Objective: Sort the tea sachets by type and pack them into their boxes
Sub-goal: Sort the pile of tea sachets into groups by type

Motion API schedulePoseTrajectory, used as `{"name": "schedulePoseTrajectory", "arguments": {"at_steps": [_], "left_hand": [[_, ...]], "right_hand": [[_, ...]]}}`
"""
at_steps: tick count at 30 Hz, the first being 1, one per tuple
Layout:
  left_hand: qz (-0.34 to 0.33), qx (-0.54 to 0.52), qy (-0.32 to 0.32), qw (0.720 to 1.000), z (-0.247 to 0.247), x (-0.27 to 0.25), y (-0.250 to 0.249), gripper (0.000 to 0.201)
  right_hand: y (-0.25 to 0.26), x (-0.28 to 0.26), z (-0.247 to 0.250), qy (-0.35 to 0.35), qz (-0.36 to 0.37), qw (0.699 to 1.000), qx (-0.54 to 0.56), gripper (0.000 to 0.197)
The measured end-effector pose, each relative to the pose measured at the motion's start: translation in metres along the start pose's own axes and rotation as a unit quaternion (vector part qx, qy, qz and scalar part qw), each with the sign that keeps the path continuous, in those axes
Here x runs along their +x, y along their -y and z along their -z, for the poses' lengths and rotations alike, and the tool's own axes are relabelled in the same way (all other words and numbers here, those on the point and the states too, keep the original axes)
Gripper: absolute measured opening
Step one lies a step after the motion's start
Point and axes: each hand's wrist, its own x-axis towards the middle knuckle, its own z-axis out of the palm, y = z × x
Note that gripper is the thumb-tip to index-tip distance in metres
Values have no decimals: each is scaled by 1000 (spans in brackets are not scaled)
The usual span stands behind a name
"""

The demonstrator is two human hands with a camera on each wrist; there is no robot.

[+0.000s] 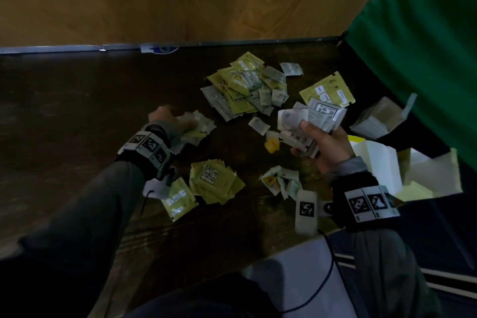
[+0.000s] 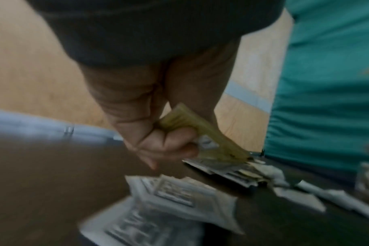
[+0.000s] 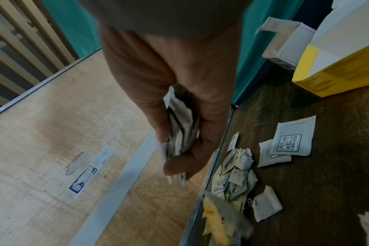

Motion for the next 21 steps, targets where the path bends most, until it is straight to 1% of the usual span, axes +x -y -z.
{"name": "schedulePoseTrajectory", "arguments": {"at_steps": [2, 3, 6, 7, 8, 10, 12, 13, 15, 16, 17, 18, 19, 20, 21], "left_hand": [[22, 60, -9, 998, 9, -2, 1, 78], [23, 90, -12, 996, 13, -4, 1, 76], [-6, 143, -34, 989, 21, -10, -1, 55], [-23, 151, -32, 988, 21, -12, -3, 53], [-44, 156, -17, 987, 18, -16, -5, 51], [-87, 180, 44, 979, 5, -27, -6, 48], [-112, 231, 105, 961, -15, -35, -1, 46], [-115, 255, 126, 952, -25, -40, 2, 45], [-118, 311, 148, 931, -38, -49, 6, 43], [-119, 338, 143, 923, -42, -53, 8, 44], [-129, 351, 117, 920, -45, -56, 9, 46], [-157, 336, 79, 925, -47, -61, 7, 47], [-205, 284, 39, 936, -49, -67, 2, 46], [-264, 196, 8, 944, -52, -74, -6, 41], [-310, 102, 3, 945, -56, -82, -17, 37]], "right_hand": [[-1, -2, 1, -2, -4, 1000, 4, 32], [-2, -3, 1, -1, -5, 1000, 7, 31], [-2, -6, 1, -2, -4, 1000, 13, 31], [-3, -7, 1, -3, -3, 1000, 13, 32], [-4, -8, 0, -2, -2, 1000, 14, 32], [-7, -11, -3, 1, -3, 1000, 15, 31], [-10, -13, -5, 2, -10, 1000, 19, 29], [-11, -15, -6, 2, -13, 1000, 23, 27], [-12, -18, -6, 5, -22, 999, 33, 25], [-12, -20, -6, 7, -25, 999, 35, 25], [-12, -22, -6, 9, -26, 999, 36, 26], [-13, -24, -6, 13, -26, 999, 36, 25], [-14, -26, -5, 16, -26, 999, 34, 23], [-15, -27, -5, 16, -27, 999, 33, 21], [-17, -29, -5, 15, -27, 999, 31, 19]]}}
